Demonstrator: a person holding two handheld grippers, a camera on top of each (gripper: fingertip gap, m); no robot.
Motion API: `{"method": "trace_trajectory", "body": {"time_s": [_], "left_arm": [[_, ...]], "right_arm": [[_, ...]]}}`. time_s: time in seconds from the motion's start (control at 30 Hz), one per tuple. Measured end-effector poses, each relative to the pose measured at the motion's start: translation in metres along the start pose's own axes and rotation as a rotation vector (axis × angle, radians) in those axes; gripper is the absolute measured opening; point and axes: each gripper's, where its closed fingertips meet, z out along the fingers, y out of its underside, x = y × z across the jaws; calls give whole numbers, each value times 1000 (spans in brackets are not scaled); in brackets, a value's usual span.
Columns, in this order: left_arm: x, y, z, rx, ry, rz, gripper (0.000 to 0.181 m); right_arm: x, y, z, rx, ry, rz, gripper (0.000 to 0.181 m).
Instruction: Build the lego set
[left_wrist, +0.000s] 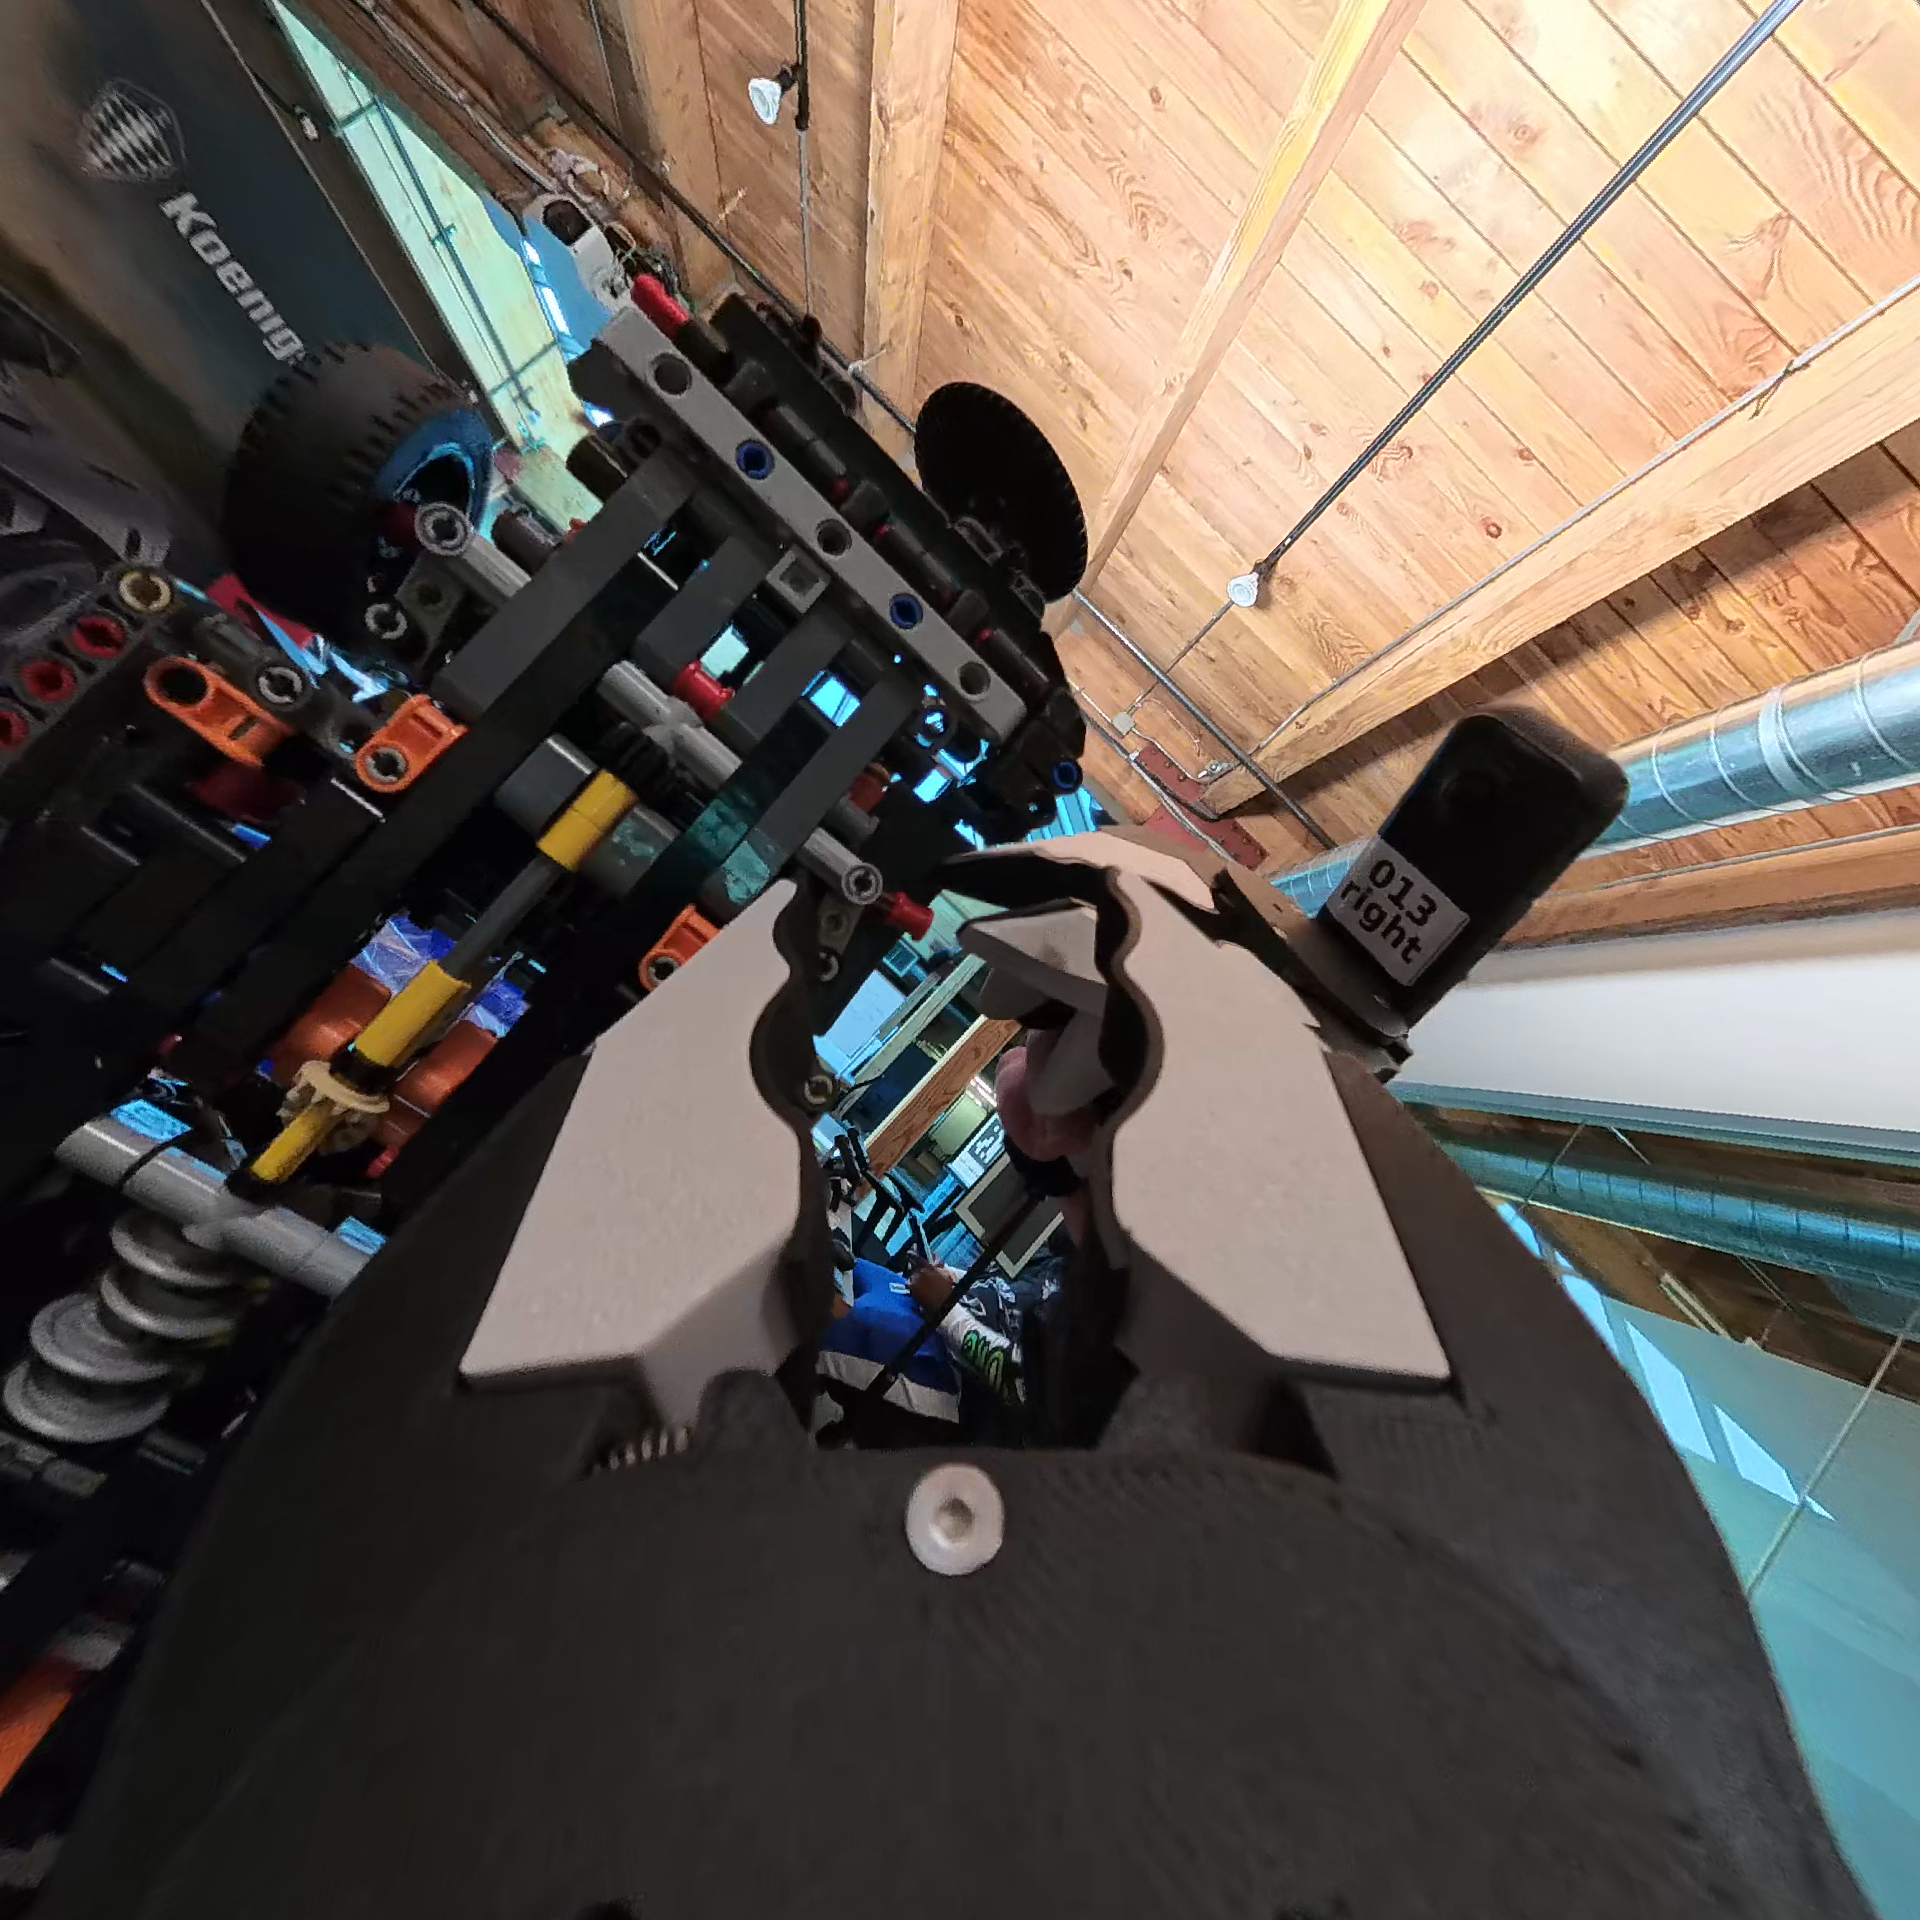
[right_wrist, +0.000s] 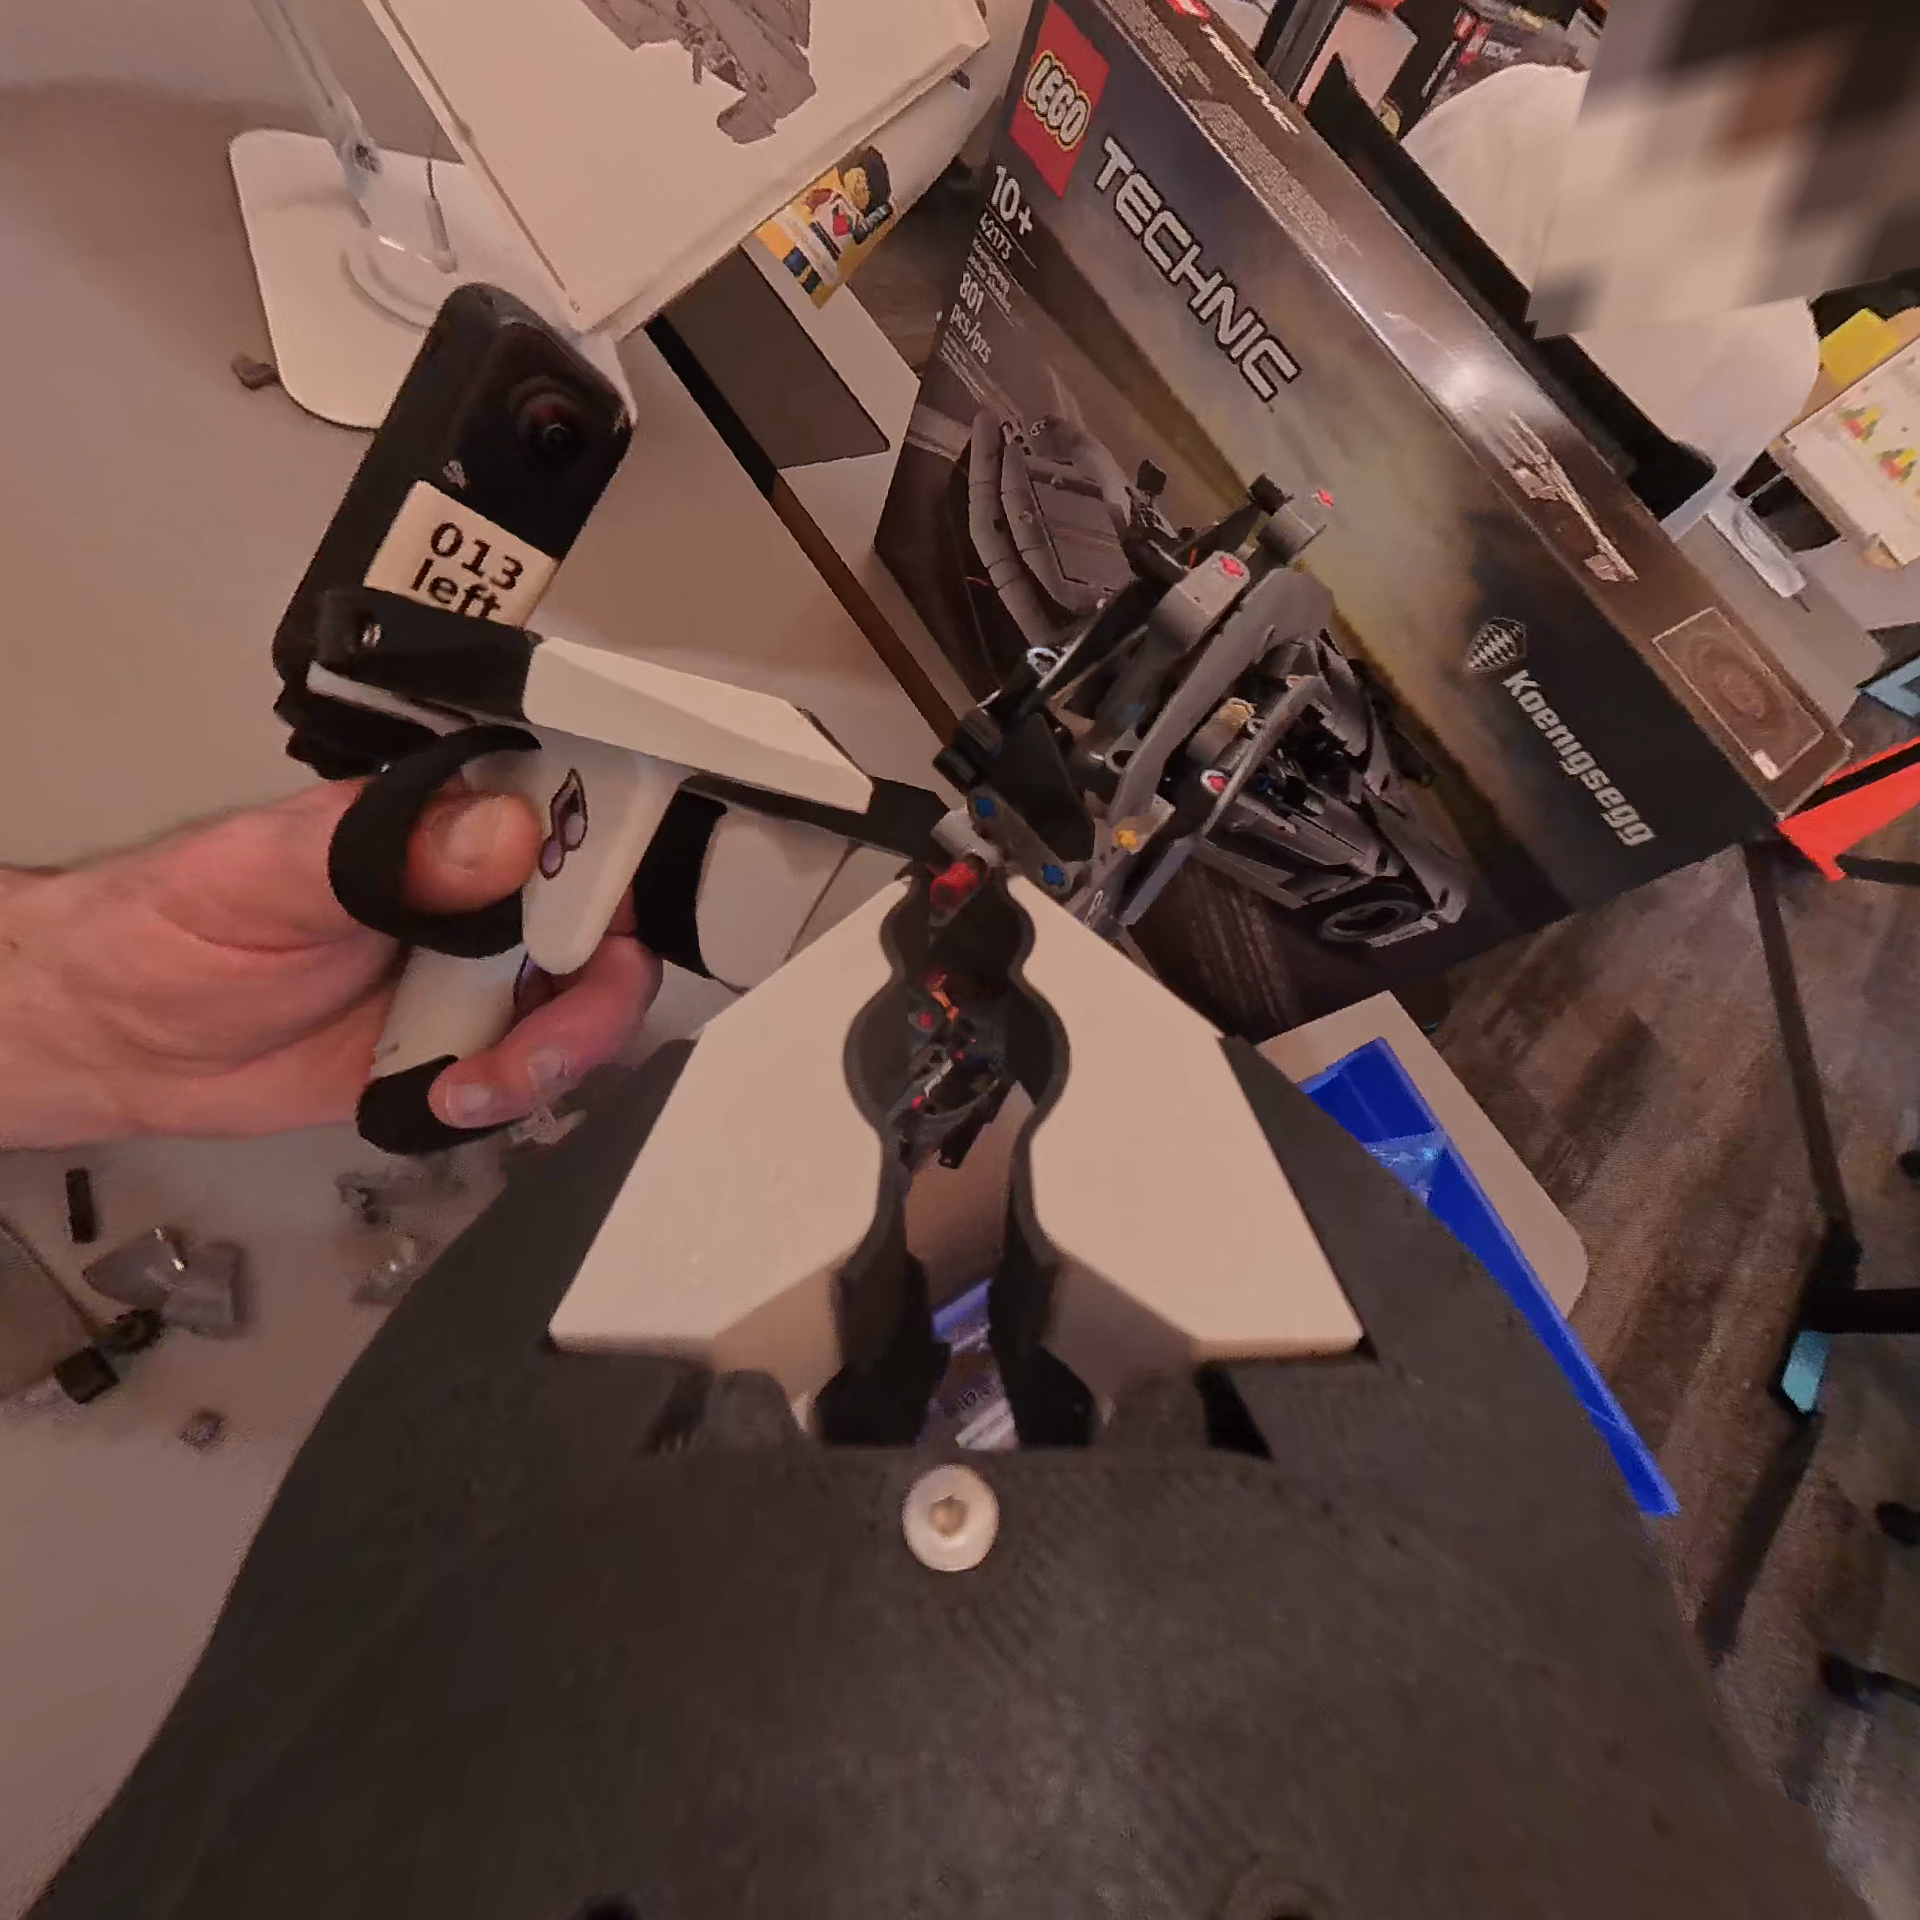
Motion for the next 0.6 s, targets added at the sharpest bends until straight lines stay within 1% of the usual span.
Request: {"method": "trace_trajectory", "body": {"time_s": [0.1, 0.23, 0.3, 0.37, 0.4, 0.53, 0.6], "left_arm": [[-1, 1, -2, -20, -2, 15, 48], [-2, 2, -4, -48, -2, 30, 40], [-2, 5, -3, -65, -4, 46, 39], [-1, 8, -2, -79, -1, 55, 38], [-1, 9, -2, -84, -4, 62, 37], [-4, 8, -5, -99, -4, 76, 30], [-4, 9, -5, -99, -9, 92, 30]], "right_arm": [[1, 2, -8, 17, -23, -18, 10], [8, 4, -27, 43, -19, 1, 27], [7, 5, -22, 52, -40, 19, 35], [8, 9, -12, 34, -40, 20, 36], [8, 11, -7, 29, -41, 10, 39], [9, 13, -3, 43, -47, 8, 32], [10, 12, -2, 67, -60, 30, 33]]}}
